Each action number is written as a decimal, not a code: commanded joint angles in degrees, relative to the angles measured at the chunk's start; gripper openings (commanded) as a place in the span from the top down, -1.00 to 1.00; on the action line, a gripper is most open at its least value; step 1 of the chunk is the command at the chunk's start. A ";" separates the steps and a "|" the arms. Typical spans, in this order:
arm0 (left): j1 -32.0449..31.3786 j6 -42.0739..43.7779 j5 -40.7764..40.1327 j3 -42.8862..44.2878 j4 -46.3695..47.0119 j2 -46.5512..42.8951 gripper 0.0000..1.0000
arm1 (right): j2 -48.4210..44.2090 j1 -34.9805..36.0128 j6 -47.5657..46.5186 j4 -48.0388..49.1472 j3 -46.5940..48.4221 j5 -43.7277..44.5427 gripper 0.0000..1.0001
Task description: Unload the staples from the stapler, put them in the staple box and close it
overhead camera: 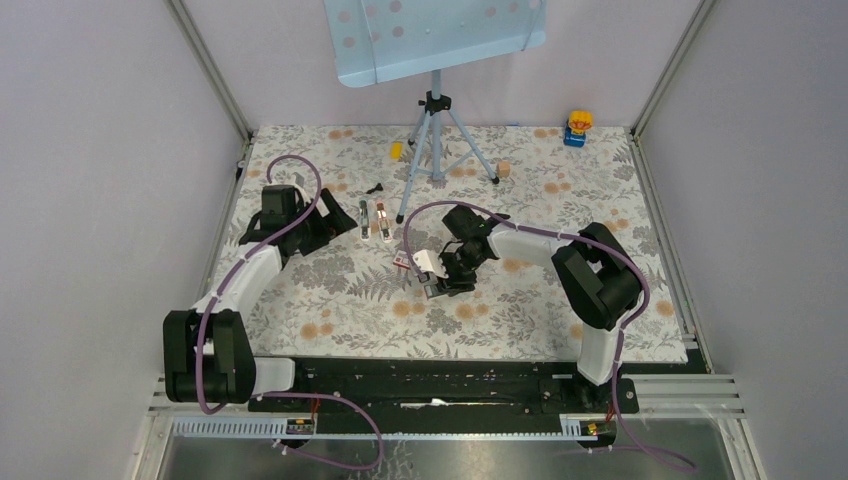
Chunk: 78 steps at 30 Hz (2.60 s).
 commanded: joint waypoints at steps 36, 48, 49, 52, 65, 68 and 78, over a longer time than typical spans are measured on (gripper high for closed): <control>-10.90 -7.14 0.40 -2.85 15.98 7.27 -0.92 | 1.15 0.03 1.58 -7.09 3.34 8.13 -0.04; -13.70 -8.10 2.04 -1.73 20.20 12.69 -0.88 | 1.48 -1.83 4.48 -5.69 4.53 7.71 -0.04; -13.89 -8.23 2.30 -1.72 20.67 13.34 -0.86 | 1.69 -1.84 4.82 -5.65 4.84 7.53 -0.04; -14.41 -8.83 3.11 -1.53 22.28 15.15 -0.78 | 2.16 -1.86 5.86 -5.19 5.56 6.82 -0.05; -16.03 -8.91 1.29 0.18 25.34 20.78 -0.51 | 4.56 -1.86 9.21 -3.43 9.18 5.44 -0.05; -16.46 -8.85 2.12 0.56 25.99 21.93 -0.39 | 5.14 -1.86 10.06 -2.99 9.84 5.56 -0.05; -18.73 -8.34 2.58 -0.27 26.85 23.40 -0.10 | 5.67 -1.85 12.05 -1.06 9.70 7.22 -0.04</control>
